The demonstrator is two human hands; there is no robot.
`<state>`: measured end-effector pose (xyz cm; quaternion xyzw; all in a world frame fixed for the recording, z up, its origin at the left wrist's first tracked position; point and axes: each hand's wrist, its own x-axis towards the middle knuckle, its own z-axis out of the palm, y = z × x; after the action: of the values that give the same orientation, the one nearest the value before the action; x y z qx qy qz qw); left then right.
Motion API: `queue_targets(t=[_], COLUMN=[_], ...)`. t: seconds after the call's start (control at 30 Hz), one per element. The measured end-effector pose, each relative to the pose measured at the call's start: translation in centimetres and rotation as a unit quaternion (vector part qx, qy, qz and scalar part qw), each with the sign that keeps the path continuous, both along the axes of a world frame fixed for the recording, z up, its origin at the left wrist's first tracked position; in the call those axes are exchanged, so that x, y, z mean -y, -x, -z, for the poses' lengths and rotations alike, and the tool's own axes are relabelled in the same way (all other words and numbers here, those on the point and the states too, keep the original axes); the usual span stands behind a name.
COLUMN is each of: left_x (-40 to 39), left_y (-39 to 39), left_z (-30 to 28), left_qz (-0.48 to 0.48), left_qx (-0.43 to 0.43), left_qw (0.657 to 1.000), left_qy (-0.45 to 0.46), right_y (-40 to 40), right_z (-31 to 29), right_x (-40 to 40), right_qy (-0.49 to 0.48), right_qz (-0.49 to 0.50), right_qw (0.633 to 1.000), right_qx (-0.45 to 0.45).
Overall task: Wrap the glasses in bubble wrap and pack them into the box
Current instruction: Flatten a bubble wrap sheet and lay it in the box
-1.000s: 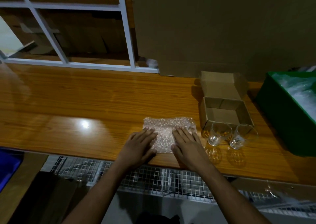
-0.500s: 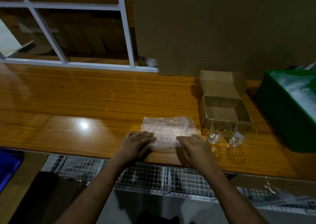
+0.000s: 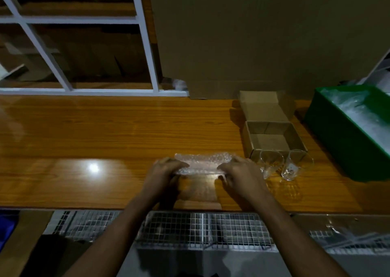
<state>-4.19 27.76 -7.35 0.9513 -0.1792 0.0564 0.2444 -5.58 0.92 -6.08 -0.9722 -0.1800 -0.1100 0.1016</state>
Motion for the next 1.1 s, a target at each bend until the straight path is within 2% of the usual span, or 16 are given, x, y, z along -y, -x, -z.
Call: queue_targets(t=[0.1,0.3,0.47,0.57,0.67,0.73,0.83,0.93,1.1], left_x=[-0.3,5.5,12.7,16.5,19.1,20.6,22.2,23.1,22.3], left_y=[-2.6,-5.7,-8.2,-8.7,-9.7,-10.2,-10.6,-10.6,-10.5], left_z=[-3.0,-10.2,-11.7,-10.6,-8.1,-6.2,-4.2,-3.5,-3.4], left_qz=[0.016,0.018,0.03,0.031,0.048,0.057,0.078,0.099,0.114], left_qx=[0.014,0.122,0.258,0.335,0.346,0.267,0.094,0.019,-0.018], left_qw=[1.0,0.991,0.961,0.938,0.936,0.962,0.991,0.988,0.985], left_qy=[0.015,0.055,0.098,0.086,0.032,-0.009,-0.06,-0.117,-0.126], right_y=[-1.4,-4.6,-6.9,-7.8,-8.6,-9.0,-9.4,-9.9,-10.4], right_z=[-3.7,-10.3,-12.3,-11.8,-9.5,-7.6,-5.6,-4.4,-3.6], right_x=[0.2,5.6,12.4,16.1,19.9,21.8,23.3,23.9,24.3], right_qy=[0.005,0.018,-0.009,-0.003,-0.013,0.002,0.048,0.081,0.099], right_qz=[0.023,0.04,0.049,0.035,0.017,0.006,0.001,-0.016,-0.04], right_qw=[0.997,0.982,0.939,0.918,0.94,0.969,0.992,0.997,0.992], right_qx=[0.075,0.182,0.339,0.396,0.34,0.245,0.121,0.013,-0.061])
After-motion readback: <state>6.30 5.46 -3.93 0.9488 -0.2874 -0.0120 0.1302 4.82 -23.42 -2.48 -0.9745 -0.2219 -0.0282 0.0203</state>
